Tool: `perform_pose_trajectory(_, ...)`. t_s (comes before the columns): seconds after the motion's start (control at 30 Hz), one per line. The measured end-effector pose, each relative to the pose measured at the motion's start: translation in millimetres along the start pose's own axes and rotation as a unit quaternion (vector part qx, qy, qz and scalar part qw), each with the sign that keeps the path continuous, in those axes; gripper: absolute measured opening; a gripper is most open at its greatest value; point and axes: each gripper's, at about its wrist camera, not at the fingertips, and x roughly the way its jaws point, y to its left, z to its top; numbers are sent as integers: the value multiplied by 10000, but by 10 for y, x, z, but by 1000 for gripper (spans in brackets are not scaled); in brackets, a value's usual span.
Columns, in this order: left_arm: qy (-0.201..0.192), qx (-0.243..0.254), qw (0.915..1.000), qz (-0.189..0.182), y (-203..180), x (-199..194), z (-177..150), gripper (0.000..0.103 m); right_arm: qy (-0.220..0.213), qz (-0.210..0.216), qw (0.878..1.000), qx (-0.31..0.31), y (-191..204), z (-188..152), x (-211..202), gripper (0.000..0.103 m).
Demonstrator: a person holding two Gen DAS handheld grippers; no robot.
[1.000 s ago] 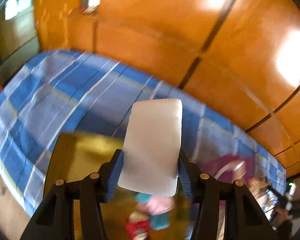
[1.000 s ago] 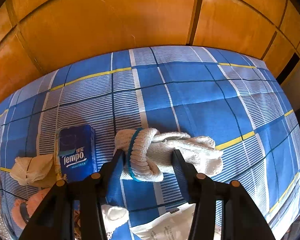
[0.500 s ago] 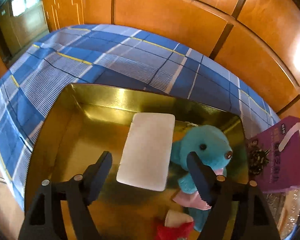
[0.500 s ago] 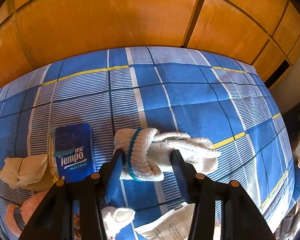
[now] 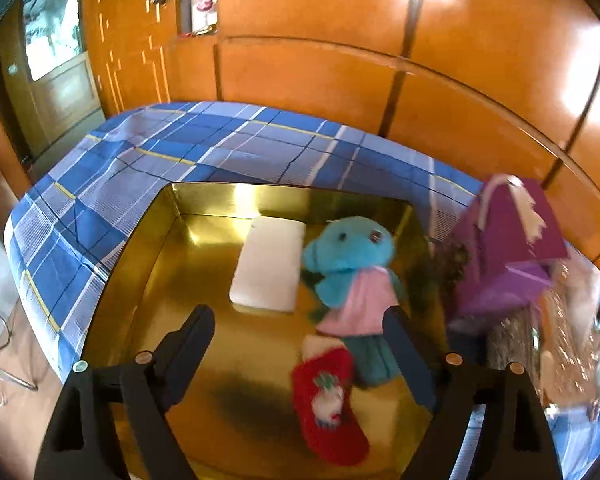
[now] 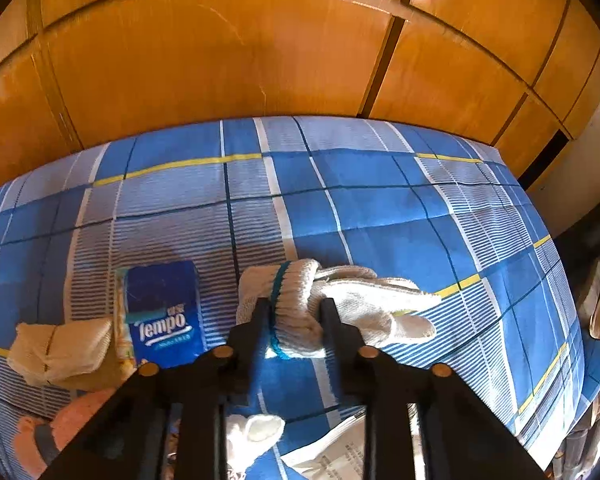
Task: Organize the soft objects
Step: 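Place the white sponge in the gold tray and open the left gripper, then carry the white glove to the gold tray and release it with the right gripper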
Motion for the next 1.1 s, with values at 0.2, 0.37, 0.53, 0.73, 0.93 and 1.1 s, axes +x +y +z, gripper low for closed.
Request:
perform_pose_trajectory(0.2,-128,275,9995,-93,-154,-218,-161,89,-180,312,9993,-26,102,71,-200,21)
perform_pose_trajectory(0.37,-120,324,9992,-214,-195,-286,-246,89,-416,658,9969,-137,259,168,-464,20)
perform_pose_trajectory(0.53,-79,353,9990,-276,-196,-317,-323,89,-696,1087,9910,-354,526,335,-827,21)
perform_pose_trajectory(0.73,-62,323,9989,-329,-146,-366,-387,89,-982,1545,9807,-687,1011,564,-1269,21)
perform_pose_trajectory(0.93,-140,256,9992,-256,-34,-436,-425,89,-1215,2400,9546,-1283,1816,536,-1812,21)
perform_pose_trajectory(1.1,-238,98,9996,-95,160,-496,-437,89,-1427,3256,9140,-1956,2539,202,-2369,21)
